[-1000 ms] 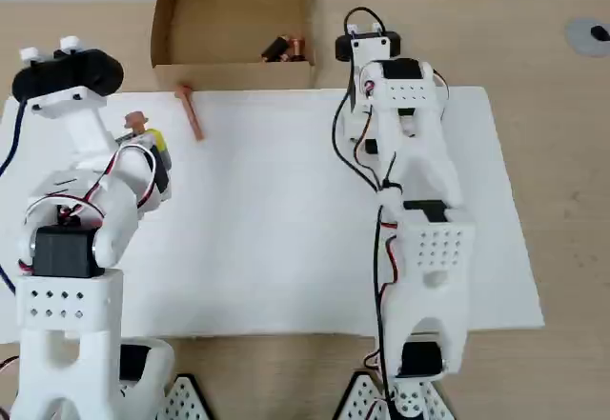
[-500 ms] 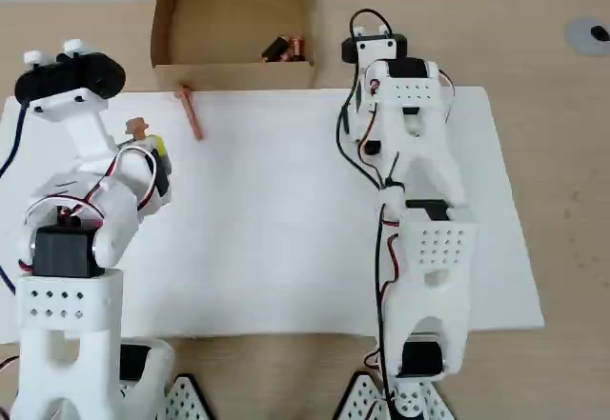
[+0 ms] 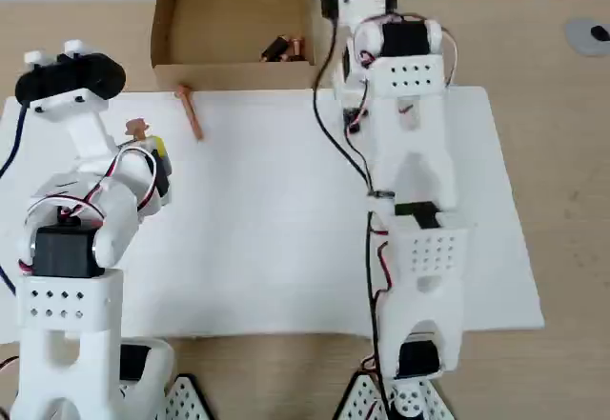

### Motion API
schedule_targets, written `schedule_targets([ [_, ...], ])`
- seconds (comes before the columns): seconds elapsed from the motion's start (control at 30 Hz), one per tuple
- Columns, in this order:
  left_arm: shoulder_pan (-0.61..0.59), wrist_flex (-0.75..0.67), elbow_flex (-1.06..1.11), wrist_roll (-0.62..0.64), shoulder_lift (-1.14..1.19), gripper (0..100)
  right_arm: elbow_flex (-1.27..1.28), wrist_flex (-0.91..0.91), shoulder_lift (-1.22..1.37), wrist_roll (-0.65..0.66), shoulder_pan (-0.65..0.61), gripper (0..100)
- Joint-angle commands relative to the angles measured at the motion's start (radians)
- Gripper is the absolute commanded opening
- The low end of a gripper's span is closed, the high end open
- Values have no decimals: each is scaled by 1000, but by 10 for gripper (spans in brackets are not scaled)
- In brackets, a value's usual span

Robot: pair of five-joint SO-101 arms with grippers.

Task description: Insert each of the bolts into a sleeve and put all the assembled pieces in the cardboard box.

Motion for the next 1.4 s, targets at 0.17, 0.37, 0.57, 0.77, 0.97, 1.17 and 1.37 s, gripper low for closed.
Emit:
schedule_targets([
  [0.17,9,23,-72,-2,-113,5,-140,20,-392,2,-216,10],
  [0.37,17,23,-66,-5,-357,5,31,21,-685,-2,-367,10],
  [0.57,12,17,18,-8,-559,6,501,20,-1050,-110,-438,10],
  [0.77,11,-6,61,-9,-711,6,871,3,-1359,-133,-440,10],
  [0.97,11,-146,63,-8,-773,6,1262,-132,-1596,-130,-475,10],
  [1.17,12,-198,63,-8,-773,6,1709,-420,-1808,-118,-604,10],
  [1.37,11,-250,61,-8,-771,6,2097,-928,-2011,-2,-604,9],
])
